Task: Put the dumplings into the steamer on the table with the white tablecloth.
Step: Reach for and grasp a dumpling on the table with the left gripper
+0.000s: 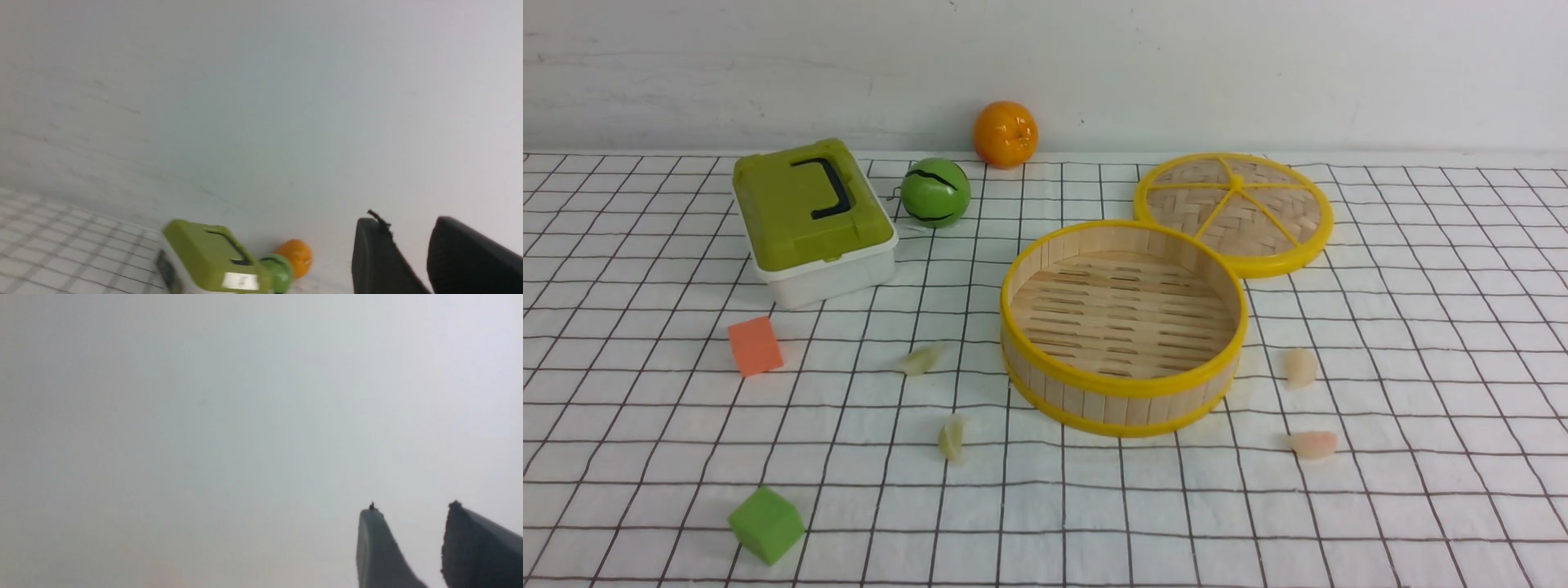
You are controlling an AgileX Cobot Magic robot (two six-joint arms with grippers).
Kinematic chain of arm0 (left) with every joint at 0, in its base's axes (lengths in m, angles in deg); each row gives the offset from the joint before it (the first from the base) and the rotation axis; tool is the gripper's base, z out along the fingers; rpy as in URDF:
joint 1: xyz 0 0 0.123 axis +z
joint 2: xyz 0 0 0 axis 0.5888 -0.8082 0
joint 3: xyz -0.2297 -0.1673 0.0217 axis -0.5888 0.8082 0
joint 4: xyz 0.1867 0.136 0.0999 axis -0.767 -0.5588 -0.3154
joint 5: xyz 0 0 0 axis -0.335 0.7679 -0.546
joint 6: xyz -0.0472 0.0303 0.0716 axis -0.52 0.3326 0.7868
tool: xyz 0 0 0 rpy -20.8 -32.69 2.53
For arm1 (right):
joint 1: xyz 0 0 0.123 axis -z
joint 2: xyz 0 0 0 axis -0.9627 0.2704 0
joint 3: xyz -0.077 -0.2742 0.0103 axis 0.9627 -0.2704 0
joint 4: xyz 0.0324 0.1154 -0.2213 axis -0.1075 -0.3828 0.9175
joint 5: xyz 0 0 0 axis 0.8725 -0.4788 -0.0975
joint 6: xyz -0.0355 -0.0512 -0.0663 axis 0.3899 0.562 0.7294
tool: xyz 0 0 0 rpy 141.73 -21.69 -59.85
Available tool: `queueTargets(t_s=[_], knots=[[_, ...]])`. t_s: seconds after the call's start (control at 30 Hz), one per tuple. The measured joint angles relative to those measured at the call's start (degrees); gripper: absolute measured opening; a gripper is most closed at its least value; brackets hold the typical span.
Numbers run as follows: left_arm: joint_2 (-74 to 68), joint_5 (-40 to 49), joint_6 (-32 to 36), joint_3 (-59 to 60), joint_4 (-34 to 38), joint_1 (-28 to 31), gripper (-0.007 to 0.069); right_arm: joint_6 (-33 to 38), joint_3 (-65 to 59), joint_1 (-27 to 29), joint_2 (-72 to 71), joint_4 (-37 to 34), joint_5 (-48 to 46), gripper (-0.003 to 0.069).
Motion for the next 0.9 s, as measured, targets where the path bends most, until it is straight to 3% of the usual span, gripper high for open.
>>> queueTargets(t_s=[0.13,0.2,0.27,0.3,0.33,0.37,0.63,0.7,0.73,0.9], knots=[[0.0,2.48,-12.21,-1.81,5.97,0.0,0.0176,-4.28,0.55,0.0,0.0,0.0,1.23,0.0214],[-0.65,5.56,-13.48,-5.01,5.96,0.0,0.0139,-4.94,2.27,0.0,0.0,0.0,-0.55,0.0175],[-5.41,10.89,-13.05,-12.69,3.52,0.0,0.0048,-5.13,7.42,0.0,1.31,0.0,-6.37,0.007],[-5.93,11.35,-12.97,-13.34,3.26,0.0,0.004,-5.13,7.88,0.0,1.54,0.0,-6.93,0.007],[-10.71,14.89,-11.96,-18.4,1.11,0.0,-0.0013,-5.13,11.86,0.0,4.18,0.09,-12.21,0.0003],[-13.39,15.68,-11.36,-20.7,-0.04,0.0,-0.0013,-4.94,13.86,0.0,5.28,0.3,-14.11,-0.001],[-39.55,26.12,-8.53,-36.33,-4.39,0.0,-0.0013,-0.11,26.23,0.0,23.0,3.38,-37.65,-0.0004],[-48.7,38.16,-6.24,-43.32,-4.22,0.0,-0.0013,0.57,28.34,0.0,30.33,3.29,-47.42,-0.0004],[-49.34,39.09,-5.92,-43.83,-4.14,0.0,-0.0013,0.65,28.49,0.0,30.8,3.32,-47.99,-0.0004],[-66.49,58.49,8.96,-56.22,3.96,0.0,-0.0013,10.29,32.27,-2.35,42.07,-2.33,-57.98,-0.0004]])
